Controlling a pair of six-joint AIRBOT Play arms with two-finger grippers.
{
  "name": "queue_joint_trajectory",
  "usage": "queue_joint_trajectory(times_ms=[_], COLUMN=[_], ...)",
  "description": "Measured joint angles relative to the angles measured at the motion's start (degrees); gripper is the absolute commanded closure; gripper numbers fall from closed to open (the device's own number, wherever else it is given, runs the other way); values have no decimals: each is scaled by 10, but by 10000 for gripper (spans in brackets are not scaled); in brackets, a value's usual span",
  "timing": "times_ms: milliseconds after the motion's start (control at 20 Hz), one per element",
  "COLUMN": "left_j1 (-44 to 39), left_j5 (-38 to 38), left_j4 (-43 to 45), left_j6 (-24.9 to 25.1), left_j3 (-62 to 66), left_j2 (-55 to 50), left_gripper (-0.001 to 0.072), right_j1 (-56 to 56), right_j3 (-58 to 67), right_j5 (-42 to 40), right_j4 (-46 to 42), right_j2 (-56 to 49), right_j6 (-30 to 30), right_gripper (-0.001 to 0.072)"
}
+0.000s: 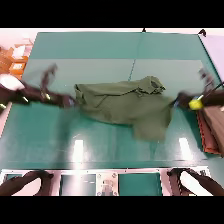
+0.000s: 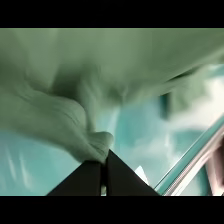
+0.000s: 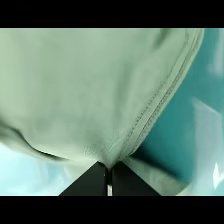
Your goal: Fold the shirts.
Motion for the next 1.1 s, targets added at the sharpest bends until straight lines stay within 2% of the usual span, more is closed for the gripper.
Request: queue_joint_trajectory(times_ms=[150, 300, 450, 550, 750, 850, 1000, 1100], left_j1=[31, 63, 80, 85, 90, 90, 91, 88], left_j5=[-38, -26, 23, 50, 30, 10, 3, 30], left_j4=[-39, -58, -45, 10, 139, 165, 185, 184], left_j6=[-24, -64, -100, -138, -208, -226, -231, -212], left_j3=[224, 447, 574, 604, 604, 575, 483, 394], left_j2=[30, 52, 88, 120, 155, 161, 159, 137], left_gripper=[677, 677, 676, 677, 676, 677, 677, 677], right_j1=[-45, -106, -148, -160, -171, -173, -165, -139], right_j3=[206, 409, 537, 575, 595, 560, 442, 333], right_j5=[39, 55, 39, 12, -17, -21, -31, -55], right_j4=[42, 60, 67, 61, 53, 69, 139, 165], right_j2=[36, 54, 71, 87, 107, 109, 105, 93], right_j6=[5, 31, 50, 57, 62, 62, 35, 8], right_gripper=[689, 689, 689, 689, 689, 688, 688, 688])
